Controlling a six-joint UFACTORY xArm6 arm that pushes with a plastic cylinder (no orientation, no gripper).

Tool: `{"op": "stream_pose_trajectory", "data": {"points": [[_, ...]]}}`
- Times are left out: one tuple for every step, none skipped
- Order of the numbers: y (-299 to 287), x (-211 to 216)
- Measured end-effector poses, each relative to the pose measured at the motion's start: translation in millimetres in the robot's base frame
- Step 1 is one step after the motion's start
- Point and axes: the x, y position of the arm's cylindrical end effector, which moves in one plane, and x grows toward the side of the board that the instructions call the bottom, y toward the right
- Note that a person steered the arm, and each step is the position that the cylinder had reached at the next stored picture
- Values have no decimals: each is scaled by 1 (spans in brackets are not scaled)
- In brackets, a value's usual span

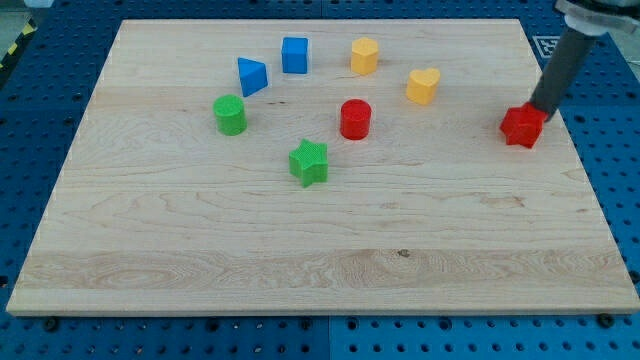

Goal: Push the red star parallel to the heart

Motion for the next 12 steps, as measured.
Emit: {"op": "stream_pose_trajectory", "data": {"points": [[0,11],[0,12],[-5,23],[-20,28],[-36,28],[-47,28],[-61,28],[-72,28],[-81,28],[-91,29],[-97,31],[-106,33]]}}
